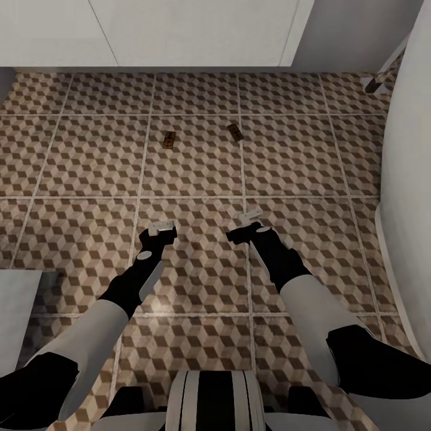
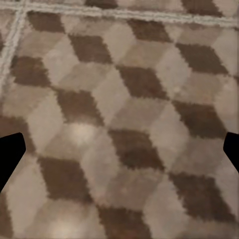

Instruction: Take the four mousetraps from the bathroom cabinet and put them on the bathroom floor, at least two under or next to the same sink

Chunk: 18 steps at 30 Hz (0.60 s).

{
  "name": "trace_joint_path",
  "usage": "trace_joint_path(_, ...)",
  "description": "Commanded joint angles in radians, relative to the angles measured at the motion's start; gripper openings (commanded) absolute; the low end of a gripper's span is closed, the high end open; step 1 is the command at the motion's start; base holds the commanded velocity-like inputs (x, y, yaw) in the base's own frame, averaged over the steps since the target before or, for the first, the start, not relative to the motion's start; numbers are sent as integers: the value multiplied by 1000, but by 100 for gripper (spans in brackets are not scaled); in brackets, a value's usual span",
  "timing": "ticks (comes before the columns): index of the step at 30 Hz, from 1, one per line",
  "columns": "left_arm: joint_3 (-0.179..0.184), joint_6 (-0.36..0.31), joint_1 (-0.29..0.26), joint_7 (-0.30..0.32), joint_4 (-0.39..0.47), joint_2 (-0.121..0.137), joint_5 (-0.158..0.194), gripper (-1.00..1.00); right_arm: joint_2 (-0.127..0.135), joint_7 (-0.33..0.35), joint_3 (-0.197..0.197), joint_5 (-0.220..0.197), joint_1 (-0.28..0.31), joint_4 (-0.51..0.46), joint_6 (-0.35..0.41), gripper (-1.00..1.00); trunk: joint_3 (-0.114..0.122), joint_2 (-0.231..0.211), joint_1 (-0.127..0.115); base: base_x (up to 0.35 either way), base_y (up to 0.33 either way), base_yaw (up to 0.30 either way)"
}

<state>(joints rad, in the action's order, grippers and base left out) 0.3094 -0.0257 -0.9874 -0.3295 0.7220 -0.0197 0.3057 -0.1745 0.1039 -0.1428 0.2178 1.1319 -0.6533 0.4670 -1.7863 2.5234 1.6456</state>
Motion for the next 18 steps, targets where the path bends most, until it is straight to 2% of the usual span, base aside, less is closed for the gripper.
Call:
trace_joint_path(1, 5, -3, 0, -8, 2, 1, 7, 100, 0, 7, 0, 11, 0, -2, 6, 100, -1, 0, 0, 0, 0, 0)
trace_joint_path(5, 5, -3, 0, -8, 3, 2, 7, 100, 0, 7, 0, 11, 0, -2, 5, 100, -1, 0, 0, 0, 0, 0)
trace_joint_path(18, 5, -3, 0, -8, 2, 3, 7, 100, 0, 7, 2, 11, 0, -2, 4, 100, 50, -3, -6, 0, 0, 0)
